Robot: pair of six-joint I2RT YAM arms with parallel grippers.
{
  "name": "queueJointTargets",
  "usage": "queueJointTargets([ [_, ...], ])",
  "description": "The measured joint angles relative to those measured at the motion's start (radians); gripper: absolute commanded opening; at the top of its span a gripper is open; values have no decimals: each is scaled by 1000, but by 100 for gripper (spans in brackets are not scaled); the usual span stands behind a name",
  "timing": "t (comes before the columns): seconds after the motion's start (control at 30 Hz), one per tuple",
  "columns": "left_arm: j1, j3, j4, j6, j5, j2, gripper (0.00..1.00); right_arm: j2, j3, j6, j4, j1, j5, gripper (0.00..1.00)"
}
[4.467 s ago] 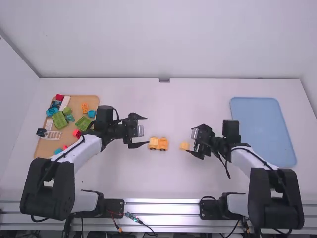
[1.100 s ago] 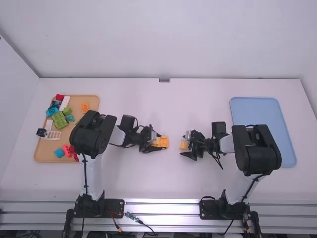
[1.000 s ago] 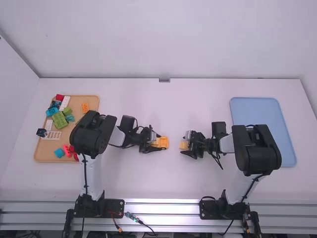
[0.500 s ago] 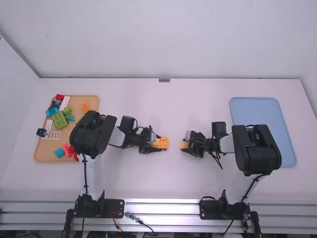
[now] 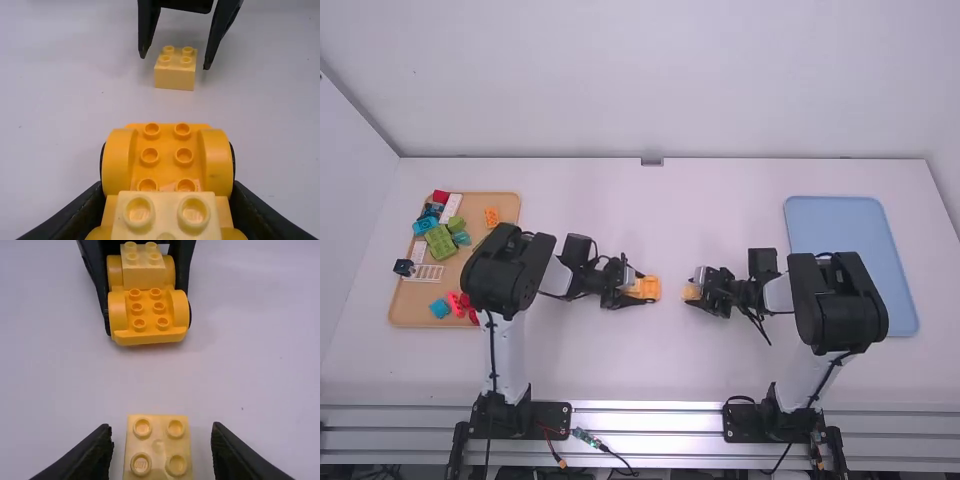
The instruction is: Assemble lego blocks to make yellow taxi
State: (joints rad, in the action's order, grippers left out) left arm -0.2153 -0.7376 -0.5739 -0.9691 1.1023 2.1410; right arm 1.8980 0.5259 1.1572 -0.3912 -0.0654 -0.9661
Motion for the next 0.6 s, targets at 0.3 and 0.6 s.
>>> queueJointTargets([
  [0.3,0,0,0,0,0,0,41,2,-3,-42,0,0,5,49],
  [0.6,0,0,0,0,0,0,41,149,89,-58,6,8,-84,51],
])
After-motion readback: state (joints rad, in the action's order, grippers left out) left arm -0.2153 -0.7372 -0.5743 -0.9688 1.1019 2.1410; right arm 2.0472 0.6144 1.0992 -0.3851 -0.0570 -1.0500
